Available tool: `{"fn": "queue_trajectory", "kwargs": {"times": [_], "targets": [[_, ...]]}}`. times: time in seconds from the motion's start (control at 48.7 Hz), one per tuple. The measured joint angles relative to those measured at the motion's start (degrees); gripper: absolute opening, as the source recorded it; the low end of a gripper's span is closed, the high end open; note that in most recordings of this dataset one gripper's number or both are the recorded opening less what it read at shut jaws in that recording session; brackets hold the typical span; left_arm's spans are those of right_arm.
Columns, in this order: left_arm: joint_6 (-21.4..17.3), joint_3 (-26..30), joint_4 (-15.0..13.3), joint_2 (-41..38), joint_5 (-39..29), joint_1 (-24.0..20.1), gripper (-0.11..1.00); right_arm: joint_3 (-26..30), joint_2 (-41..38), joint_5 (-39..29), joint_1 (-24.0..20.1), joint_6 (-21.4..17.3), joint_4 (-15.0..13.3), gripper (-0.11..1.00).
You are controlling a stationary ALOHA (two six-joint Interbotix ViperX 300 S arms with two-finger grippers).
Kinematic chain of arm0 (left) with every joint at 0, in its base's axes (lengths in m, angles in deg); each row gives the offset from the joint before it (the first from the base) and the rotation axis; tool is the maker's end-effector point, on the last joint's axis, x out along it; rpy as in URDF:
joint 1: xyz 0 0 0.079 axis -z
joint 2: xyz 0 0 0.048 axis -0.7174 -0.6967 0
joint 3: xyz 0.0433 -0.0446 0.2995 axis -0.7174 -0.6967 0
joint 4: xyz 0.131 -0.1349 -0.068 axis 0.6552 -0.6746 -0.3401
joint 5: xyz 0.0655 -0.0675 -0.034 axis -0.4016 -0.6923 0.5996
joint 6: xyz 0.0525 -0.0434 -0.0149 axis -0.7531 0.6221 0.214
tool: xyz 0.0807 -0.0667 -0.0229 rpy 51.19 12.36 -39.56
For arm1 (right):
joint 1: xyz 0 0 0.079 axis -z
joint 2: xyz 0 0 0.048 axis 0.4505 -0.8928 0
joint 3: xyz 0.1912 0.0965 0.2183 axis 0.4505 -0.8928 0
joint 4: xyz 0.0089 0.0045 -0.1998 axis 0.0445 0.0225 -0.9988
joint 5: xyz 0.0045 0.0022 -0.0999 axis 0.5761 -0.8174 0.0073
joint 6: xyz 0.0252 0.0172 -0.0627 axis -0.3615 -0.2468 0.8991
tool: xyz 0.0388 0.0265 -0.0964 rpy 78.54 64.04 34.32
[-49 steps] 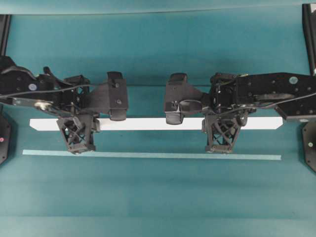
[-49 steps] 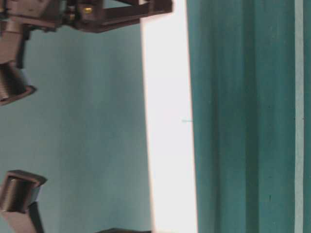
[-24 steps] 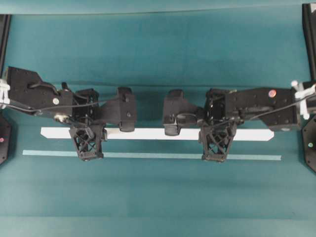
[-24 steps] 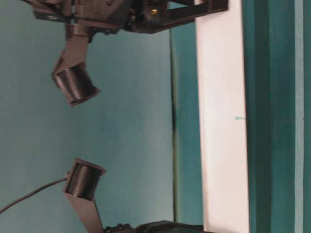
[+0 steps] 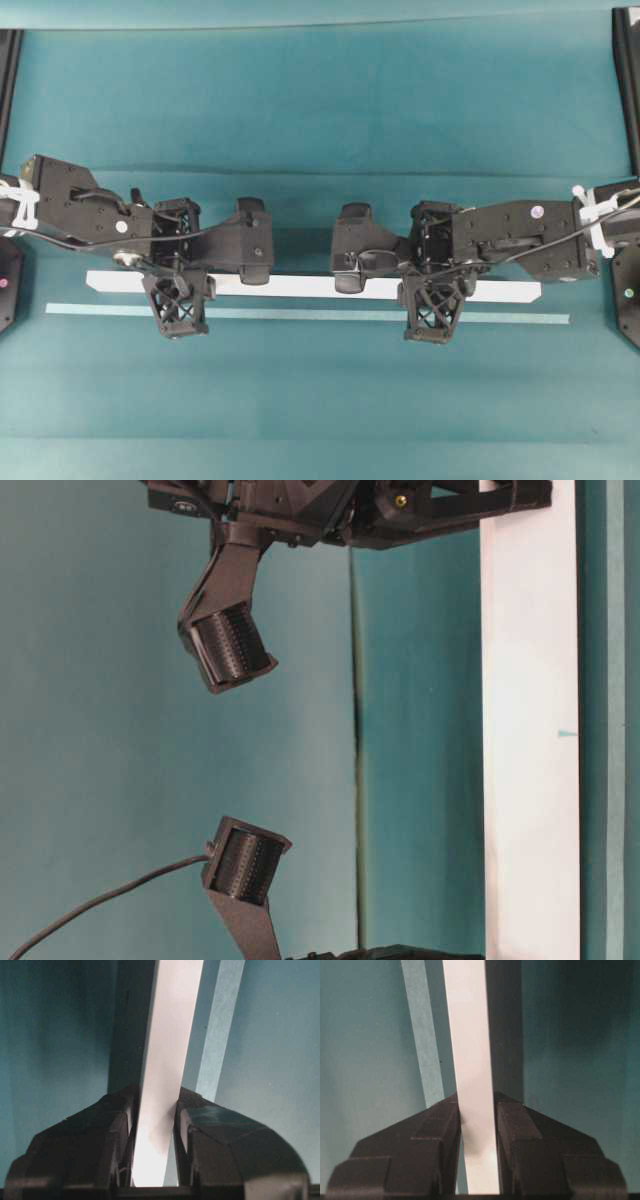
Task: Lift a wooden board with both hands.
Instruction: 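Bring the held board forward and lower it toward the table, then set the board down on the table and open both grippers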
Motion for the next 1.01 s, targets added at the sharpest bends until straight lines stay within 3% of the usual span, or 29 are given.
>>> {"fn": "queue_trajectory", "kwargs": {"times": [1.007], "targets": [[3.43,-0.53,0.09,-0.62,2.29,1.93,0.17,-1.14,-0.35,1.85,-1.49,-0.09,1.41,0.21]]}}
